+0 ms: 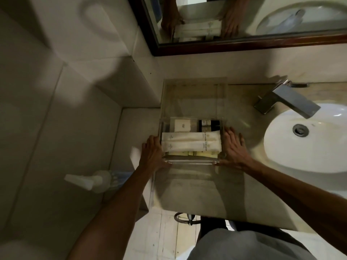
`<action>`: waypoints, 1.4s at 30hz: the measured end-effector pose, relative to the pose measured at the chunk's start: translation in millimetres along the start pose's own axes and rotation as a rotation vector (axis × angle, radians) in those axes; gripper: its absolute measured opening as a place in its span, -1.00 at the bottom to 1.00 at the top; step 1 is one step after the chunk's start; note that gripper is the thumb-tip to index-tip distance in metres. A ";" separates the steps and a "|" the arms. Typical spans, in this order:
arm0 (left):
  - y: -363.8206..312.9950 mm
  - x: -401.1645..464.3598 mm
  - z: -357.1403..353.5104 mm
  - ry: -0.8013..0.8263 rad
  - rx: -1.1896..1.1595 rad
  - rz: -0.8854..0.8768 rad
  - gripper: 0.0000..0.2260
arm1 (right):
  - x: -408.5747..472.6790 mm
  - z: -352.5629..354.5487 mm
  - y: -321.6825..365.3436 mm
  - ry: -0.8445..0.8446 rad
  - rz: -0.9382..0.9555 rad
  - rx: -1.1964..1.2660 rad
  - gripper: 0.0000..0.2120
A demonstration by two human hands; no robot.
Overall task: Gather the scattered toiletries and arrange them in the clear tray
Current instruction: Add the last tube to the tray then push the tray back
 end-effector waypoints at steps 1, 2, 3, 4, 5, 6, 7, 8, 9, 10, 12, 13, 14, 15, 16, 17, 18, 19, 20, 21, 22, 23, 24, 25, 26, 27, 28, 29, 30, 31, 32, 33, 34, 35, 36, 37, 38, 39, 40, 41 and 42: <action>0.2 1.1 -1.4 0.011 -0.007 0.005 0.09 | 1.5 1.2 -0.2 -0.003 0.002 -0.003 0.36; -0.2 1.5 -3.2 0.018 -0.008 0.008 0.09 | 3.1 2.2 -0.2 -0.006 0.005 -0.008 0.37; -1.1 1.5 -4.9 0.019 -0.006 0.007 0.08 | 4.0 4.0 -0.3 -0.007 0.007 -0.010 0.37; -2.1 1.6 -6.5 0.014 -0.006 0.004 0.07 | 4.9 5.3 -0.8 -0.010 0.011 -0.009 0.37; -3.1 2.1 -7.0 0.007 -0.011 0.002 0.06 | 5.4 7.4 -1.6 -0.013 0.015 -0.004 0.38; -4.0 2.9 -7.1 0.003 -0.021 -0.002 0.05 | 5.8 8.0 -3.8 -0.013 0.018 0.002 0.38; -5.5 4.5 -5.5 -0.005 -0.031 -0.007 0.05 | 5.4 8.0 -6.2 -0.013 0.018 0.006 0.40; -6.4 7.0 -2.9 -0.017 -0.034 -0.015 0.04 | 4.7 7.8 -8.1 -0.023 0.017 0.010 0.40; -7.3 10.5 -0.3 -0.023 -0.029 -0.022 0.04 | 3.7 7.4 -9.1 -0.038 0.014 0.018 0.40; -8.4 14.4 1.8 -0.019 -0.019 -0.030 0.03 | 3.2 7.3 -9.6 -0.050 0.008 0.028 0.39; -8.7 23.3 4.9 0.003 0.000 -0.035 0.01 | 5.7 8.9 -9.0 -0.062 -0.016 0.041 0.38; -8.2 28.0 7.2 0.009 0.014 -0.033 0.01 | 8.4 11.2 -8.4 -0.065 -0.035 0.037 0.38; -7.4 32.7 10.2 0.009 0.033 -0.029 -0.01 | 11.5 14.3 -7.5 -0.063 -0.054 0.022 0.38; -6.1 37.4 13.1 0.006 0.053 -0.024 -0.02 | 14.3 17.4 -6.4 -0.062 -0.075 -0.003 0.38; -4.9 42.3 14.7 0.008 0.067 -0.018 -0.03 | 15.7 21.2 -6.1 -0.072 -0.099 -0.027 0.36; -4.6 46.8 16.2 0.009 0.074 -0.015 -0.03 | 15.5 26.3 -5.9 -0.103 -0.127 -0.040 0.31; -4.5 50.3 16.8 0.009 0.077 -0.012 -0.02 | 14.0 32.3 -5.9 -0.153 -0.150 -0.038 0.24; -4.8 52.5 18.0 0.000 0.079 -0.005 -0.02 | 11.3 38.9 -5.3 -0.217 -0.162 -0.023 0.15; -5.2 53.3 20.2 -0.022 0.088 0.003 -0.03 | 7.5 46.4 -4.0 -0.290 -0.161 0.007 0.07; -6.4 53.6 23.5 -0.057 0.103 0.006 -0.04 | 2.2 54.2 -2.9 -0.374 -0.145 0.042 -0.01; -8.5 52.4 27.8 -0.105 0.120 -0.007 -0.05 | -3.4 61.2 -0.4 -0.452 -0.109 0.065 -0.08; -13.2 50.6 32.5 -0.157 0.136 -0.049 -0.08 | -8.6 66.1 4.4 -0.511 -0.048 0.055 -0.13; -20.5 48.5 35.6 -0.201 0.156 -0.124 -0.12 | -12.9 67.8 11.0 -0.538 0.025 0.012 -0.18; -29.1 46.6 35.9 -0.223 0.190 -0.223 -0.16 | -14.7 65.6 17.0 -0.531 0.094 -0.054 -0.23; -38.2 44.7 33.9 -0.218 0.237 -0.327 -0.21 | -14.3 60.8 20.6 -0.499 0.145 -0.127 -0.27; -45.4 42.8 31.2 -0.201 0.286 -0.419 -0.25 | -11.8 55.4 21.1 -0.454 0.168 -0.193 -0.29; -48.9 42.6 27.5 -0.179 0.323 -0.482 -0.28 | -8.3 50.5 19.0 -0.403 0.169 -0.246 -0.30; -50.1 42.9 25.1 -0.159 0.351 -0.523 -0.31 | -4.9 47.2 16.5 -0.357 0.161 -0.285 -0.29; -50.2 43.7 23.7 -0.147 0.382 -0.552 -0.35 | -2.1 45.4 14.7 -0.323 0.157 -0.316 -0.29; -50.1 44.9 22.2 -0.140 0.415 -0.579 -0.37 | 0.0 44.6 13.3 -0.299 0.158 -0.344 -0.28; -50.4 45.2 21.8 -0.139 0.441 -0.603 -0.40 | 1.2 45.1 12.5 -0.286 0.162 -0.367 -0.27; -50.7 45.8 22.5 -0.146 0.458 -0.619 -0.42 | 2.7 46.0 10.8 -0.279 0.162 -0.382 -0.27; -50.7 47.1 24.2 -0.163 0.467 -0.625 -0.43 | 4.3 48.7 9.2 -0.287 0.159 -0.385 -0.26; -50.5 48.8 28.1 -0.184 0.458 -0.614 -0.43 | 6.1 53.8 7.6 -0.303 0.146 -0.371 -0.25; -49.3 51.6 31.9 -0.198 0.429 -0.586 -0.42 | 8.8 59.7 5.7 -0.329 0.128 -0.339 -0.21; -47.3 55.0 36.7 -0.213 0.392 -0.547 -0.40 | 11.8 67.5 4.7 -0.355 0.104 -0.302 -0.17; -44.9 59.2 41.2 -0.228 0.357 -0.506 -0.39 | 15.3 75.0 4.7 -0.385 0.089 -0.273 -0.13; -42.6 63.5 45.6 -0.240 0.328 -0.468 -0.37 | 19.1 81.5 5.5 -0.405 0.081 -0.256 -0.10; -41.0 67.6 49.7 -0.245 0.306 -0.435 -0.36 | 23.1 86.8 6.7 -0.424 0.079 -0.245 -0.08; -40.0 72.5 53.4 -0.246 0.295 -0.408 -0.35 | 27.5 91.8 7.3 -0.427 0.066 -0.238 -0.06; -39.5 77.7 56.5 -0.247 0.292 -0.389 -0.35 | 32.3 96.0 6.7 -0.439 0.052 -0.228 -0.05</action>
Point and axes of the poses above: each hand's wrist, its own x-axis towards the middle knuckle, its own z-axis out of the back of the hand, y = z × x, the point moved 9 cm from there along x, towards the middle knuckle, and after that the axes turned 8 degrees about -z, right-handed, at the moved point
